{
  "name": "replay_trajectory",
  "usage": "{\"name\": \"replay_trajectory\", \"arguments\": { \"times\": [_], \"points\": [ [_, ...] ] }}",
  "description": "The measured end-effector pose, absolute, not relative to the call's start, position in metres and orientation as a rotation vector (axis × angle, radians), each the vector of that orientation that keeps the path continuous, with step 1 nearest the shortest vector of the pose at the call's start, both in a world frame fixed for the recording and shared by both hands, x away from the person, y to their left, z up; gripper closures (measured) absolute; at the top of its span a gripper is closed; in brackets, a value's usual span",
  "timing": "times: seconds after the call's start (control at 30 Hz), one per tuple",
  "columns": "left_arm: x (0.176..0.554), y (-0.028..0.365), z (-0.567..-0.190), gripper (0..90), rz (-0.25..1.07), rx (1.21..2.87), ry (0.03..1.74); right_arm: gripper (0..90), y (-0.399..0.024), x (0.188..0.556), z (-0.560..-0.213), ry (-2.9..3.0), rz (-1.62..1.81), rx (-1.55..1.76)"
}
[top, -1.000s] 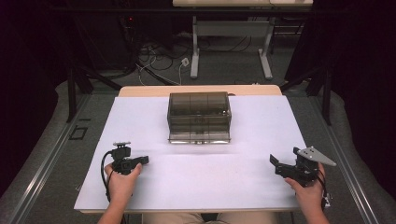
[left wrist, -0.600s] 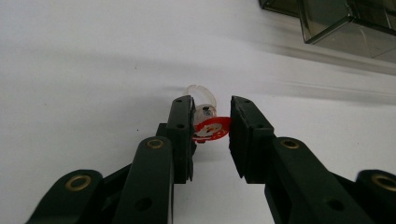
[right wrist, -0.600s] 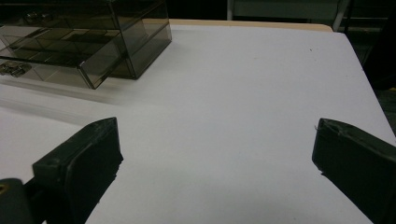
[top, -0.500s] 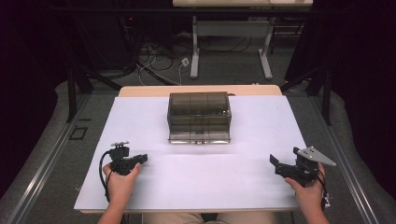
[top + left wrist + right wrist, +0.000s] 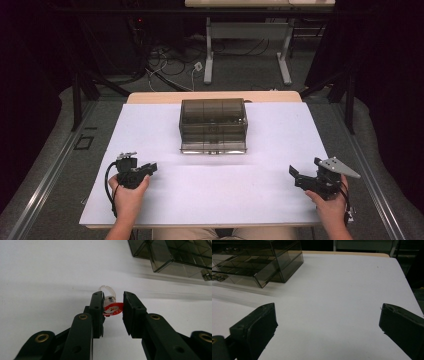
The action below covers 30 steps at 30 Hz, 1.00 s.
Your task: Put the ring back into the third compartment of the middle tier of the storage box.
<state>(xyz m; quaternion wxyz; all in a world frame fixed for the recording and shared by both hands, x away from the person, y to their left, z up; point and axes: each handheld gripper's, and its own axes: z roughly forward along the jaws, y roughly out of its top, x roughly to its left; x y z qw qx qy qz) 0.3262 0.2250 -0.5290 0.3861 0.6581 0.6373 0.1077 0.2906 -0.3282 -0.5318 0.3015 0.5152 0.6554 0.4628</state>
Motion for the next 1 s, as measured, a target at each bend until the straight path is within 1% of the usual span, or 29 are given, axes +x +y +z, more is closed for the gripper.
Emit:
{"name": "replay_trajectory", "arguments": {
  "times": [0.6,1.0],
  "points": [
    [0.320,0.222,-0.522,70.9,0.363,1.644,1.559,1.1,-0.328,0.291,-0.532,1.736,1.229,1.368],
    [0.316,0.221,-0.517,70.9,0.394,1.632,1.529,1.1,-0.328,0.290,-0.531,1.740,1.229,1.365]
  ]
}}
